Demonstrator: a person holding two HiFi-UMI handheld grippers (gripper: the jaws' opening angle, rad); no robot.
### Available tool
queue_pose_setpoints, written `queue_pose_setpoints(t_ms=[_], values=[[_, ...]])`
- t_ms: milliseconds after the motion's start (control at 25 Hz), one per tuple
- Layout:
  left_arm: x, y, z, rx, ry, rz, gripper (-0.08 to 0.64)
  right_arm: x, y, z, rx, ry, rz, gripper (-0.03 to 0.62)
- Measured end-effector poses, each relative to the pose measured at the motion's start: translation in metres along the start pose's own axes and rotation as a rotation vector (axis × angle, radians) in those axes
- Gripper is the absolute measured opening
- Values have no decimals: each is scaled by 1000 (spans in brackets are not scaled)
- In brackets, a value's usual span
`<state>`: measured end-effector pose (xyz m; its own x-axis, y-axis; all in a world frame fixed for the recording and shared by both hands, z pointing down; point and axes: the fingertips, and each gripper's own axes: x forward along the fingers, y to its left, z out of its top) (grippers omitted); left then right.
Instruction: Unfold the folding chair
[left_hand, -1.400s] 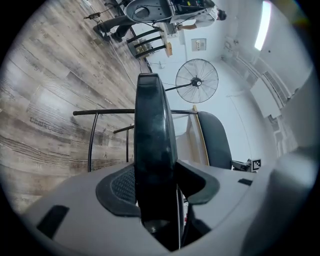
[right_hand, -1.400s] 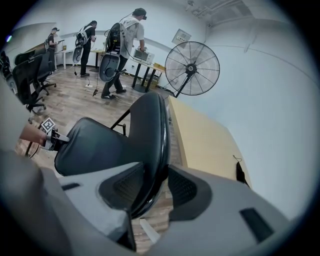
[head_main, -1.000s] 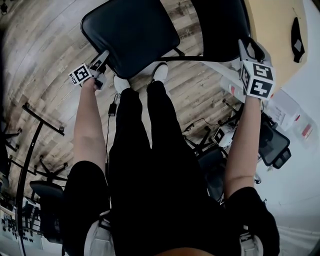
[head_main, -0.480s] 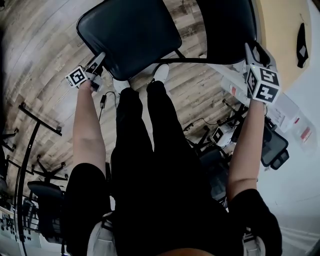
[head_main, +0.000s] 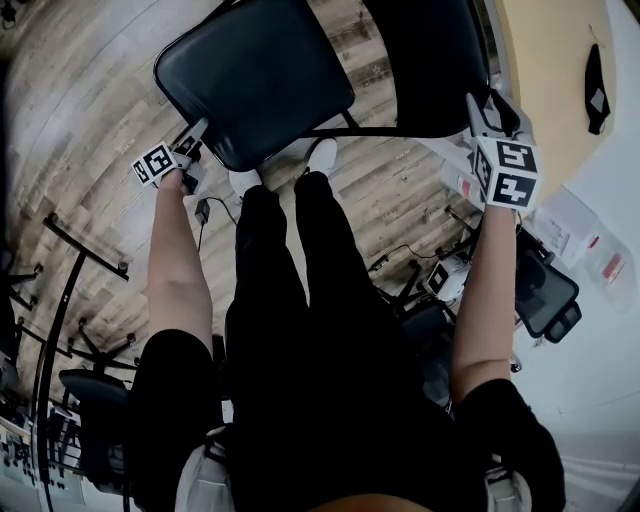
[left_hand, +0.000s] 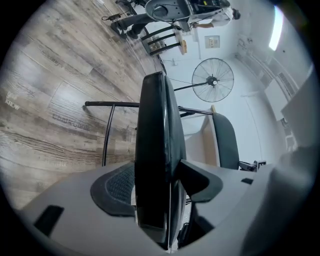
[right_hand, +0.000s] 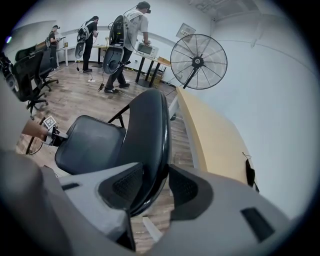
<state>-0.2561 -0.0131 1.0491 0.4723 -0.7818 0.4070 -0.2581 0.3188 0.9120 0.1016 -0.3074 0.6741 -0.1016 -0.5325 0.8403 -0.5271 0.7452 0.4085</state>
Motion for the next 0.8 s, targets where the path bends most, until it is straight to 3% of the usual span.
queue_pose_setpoints(t_ms=[120,280,480,640,800], values=[[-7,9,0,5,-7,35,261,-4,11,2,-8,-9,0,153],[-20,27,4,47,-35,130,259,-13,32,5,8,-42,65,163],[-29,26,6,94,-45,227,273,-20,35,5,-42,-60,-1,163],[-53,7,7,147,-77,305,302,-39,33,9,-38,-99,-39,163],[-81,-33,0,209,-51,324,307,-70,33,23,17,-171,-36,163]])
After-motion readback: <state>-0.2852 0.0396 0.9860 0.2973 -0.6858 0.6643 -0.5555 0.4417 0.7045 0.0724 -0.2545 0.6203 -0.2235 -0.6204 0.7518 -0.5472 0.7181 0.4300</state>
